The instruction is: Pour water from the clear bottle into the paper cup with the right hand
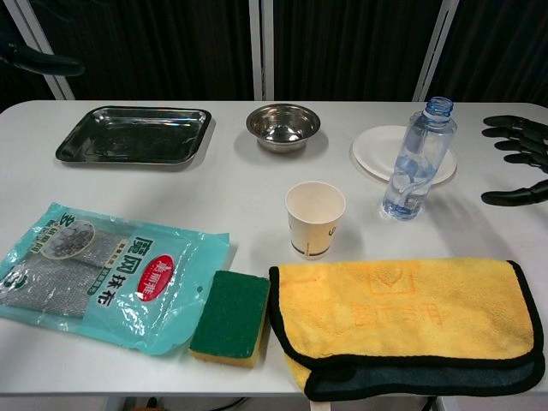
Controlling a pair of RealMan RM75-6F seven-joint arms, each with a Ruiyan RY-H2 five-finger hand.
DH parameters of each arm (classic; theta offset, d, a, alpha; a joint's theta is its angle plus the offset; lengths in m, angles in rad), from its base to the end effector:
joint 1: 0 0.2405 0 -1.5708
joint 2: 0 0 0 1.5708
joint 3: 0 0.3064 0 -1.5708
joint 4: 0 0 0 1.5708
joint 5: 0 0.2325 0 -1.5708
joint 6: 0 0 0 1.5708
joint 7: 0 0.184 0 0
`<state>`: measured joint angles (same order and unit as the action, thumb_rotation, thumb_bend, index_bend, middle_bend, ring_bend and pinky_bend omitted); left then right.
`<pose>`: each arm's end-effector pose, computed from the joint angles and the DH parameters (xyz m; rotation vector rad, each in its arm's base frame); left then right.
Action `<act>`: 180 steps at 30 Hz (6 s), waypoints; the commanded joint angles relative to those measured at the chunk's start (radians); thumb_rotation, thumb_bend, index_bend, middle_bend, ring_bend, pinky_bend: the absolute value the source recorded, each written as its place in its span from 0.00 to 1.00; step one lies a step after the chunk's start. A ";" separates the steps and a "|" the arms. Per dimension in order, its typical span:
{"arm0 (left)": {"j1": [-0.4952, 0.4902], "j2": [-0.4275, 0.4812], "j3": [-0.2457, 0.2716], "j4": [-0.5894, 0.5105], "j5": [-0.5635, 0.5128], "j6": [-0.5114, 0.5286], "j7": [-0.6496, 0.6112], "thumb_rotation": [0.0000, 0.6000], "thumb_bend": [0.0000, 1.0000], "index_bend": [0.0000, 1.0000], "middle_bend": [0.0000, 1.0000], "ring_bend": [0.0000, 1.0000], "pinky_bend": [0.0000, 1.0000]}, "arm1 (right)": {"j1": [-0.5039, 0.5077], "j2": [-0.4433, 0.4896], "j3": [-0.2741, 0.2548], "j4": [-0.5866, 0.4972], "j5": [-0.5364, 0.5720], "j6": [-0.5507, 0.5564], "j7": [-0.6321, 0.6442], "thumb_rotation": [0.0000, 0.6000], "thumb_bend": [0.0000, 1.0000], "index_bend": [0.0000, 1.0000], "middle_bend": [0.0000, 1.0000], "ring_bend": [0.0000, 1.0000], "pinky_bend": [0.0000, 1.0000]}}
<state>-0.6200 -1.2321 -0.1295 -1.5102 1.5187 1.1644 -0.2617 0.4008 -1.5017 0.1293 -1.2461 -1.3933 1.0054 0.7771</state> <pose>-0.2117 0.4051 0.0875 -1.7847 -0.9429 -1.2921 -0.3458 -0.3540 -0.0113 1.2252 -1.7651 1.2894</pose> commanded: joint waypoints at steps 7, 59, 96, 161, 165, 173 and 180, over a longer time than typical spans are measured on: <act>0.009 -0.006 0.006 0.017 0.005 0.016 0.028 0.60 0.09 0.17 0.15 0.12 0.19 | 0.091 -0.099 0.024 0.112 0.000 -0.089 0.016 1.00 0.07 0.00 0.00 0.00 0.00; 0.017 -0.010 0.010 0.033 -0.006 0.012 0.058 0.62 0.09 0.17 0.15 0.12 0.19 | 0.127 -0.302 0.089 0.259 0.053 -0.024 0.146 1.00 0.41 0.47 0.38 0.25 0.30; 0.195 0.058 0.046 0.054 -0.018 0.201 0.042 0.64 0.09 0.17 0.15 0.12 0.19 | 0.200 0.009 0.074 0.007 -0.051 -0.041 -0.108 1.00 0.48 0.59 0.46 0.33 0.39; 0.215 0.064 0.014 0.086 0.018 0.202 -0.116 0.61 0.09 0.17 0.15 0.12 0.19 | 0.367 -0.087 -0.061 0.045 -0.124 -0.093 -0.907 1.00 0.48 0.63 0.49 0.36 0.42; 0.213 0.065 0.016 0.089 0.022 0.198 -0.132 0.57 0.09 0.17 0.15 0.12 0.18 | 0.375 -0.093 -0.067 0.064 -0.147 -0.078 -0.939 1.00 0.48 0.63 0.49 0.36 0.42; 0.212 0.063 0.016 0.097 0.024 0.198 -0.143 0.56 0.09 0.17 0.15 0.12 0.18 | 0.383 -0.104 -0.083 0.097 -0.185 -0.049 -0.989 1.00 0.48 0.64 0.49 0.36 0.42; 0.214 0.062 0.017 0.104 0.023 0.199 -0.150 0.56 0.09 0.17 0.15 0.12 0.18 | 0.387 -0.113 -0.089 0.115 -0.197 -0.038 -1.021 1.00 0.48 0.64 0.49 0.36 0.42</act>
<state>-0.4063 -1.1698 -0.1126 -1.4064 1.5414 1.3630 -0.4115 0.7860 -1.6119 0.0419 -1.1357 -1.5852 0.9630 -0.2358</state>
